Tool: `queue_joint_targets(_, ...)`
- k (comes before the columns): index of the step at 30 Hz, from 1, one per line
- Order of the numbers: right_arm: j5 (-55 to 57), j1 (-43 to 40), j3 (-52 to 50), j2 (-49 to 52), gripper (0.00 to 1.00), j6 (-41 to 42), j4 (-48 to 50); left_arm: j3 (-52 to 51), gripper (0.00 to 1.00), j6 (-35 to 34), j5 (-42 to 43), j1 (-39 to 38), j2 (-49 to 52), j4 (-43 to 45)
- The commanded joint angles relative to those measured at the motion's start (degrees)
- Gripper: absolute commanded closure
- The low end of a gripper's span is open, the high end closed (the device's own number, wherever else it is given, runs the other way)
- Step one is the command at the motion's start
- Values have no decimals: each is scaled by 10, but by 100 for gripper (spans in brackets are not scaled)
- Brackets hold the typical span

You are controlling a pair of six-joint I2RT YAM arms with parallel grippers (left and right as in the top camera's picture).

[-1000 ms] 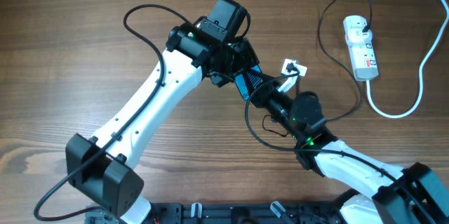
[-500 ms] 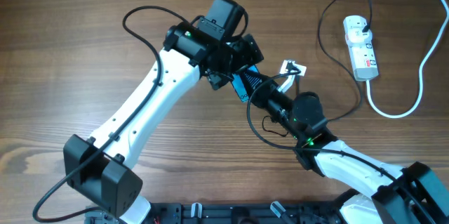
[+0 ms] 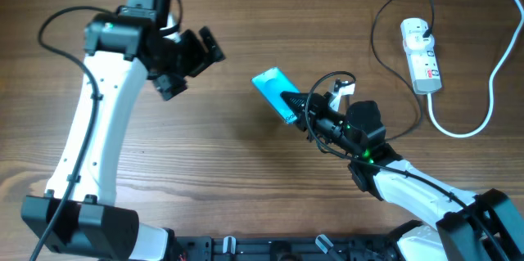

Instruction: Plug charger to phone and switch on socket

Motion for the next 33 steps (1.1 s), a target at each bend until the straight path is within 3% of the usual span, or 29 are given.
queue_joint_targets(1,-117,-1,10,-4,96,192,13,7,0,42,7,30,-6,-24)
queue_joint_targets(5,-117,-1,10,-4,96,193,102,7,0,42,38,39,-6,-28)
queue_joint_targets(7,-99,-1,10,-4,96,193,167,7,0,42,111,38,-6,-29)
queue_joint_targets(12,-86,-1,10,-4,96,193,150,7,0,42,206,36,-6,-28)
queue_joint_targets(14,-78,-1,10,-4,96,193,144,7,7,40,224,29,-6,-28)
queue_joint_targets(16,-74,-1,14,-4,96,193,124,7,14,40,225,13,-6,-21)
queue_joint_targets(21,-96,-1,60,-4,96,193,44,7,14,40,216,-26,-6,8)
queue_joint_targets(26,-133,-1,146,-4,96,193,-129,7,17,40,210,-32,-6,15)
queue_joint_targets(33,-129,-1,184,-4,96,193,-138,7,19,19,210,-32,-6,15)
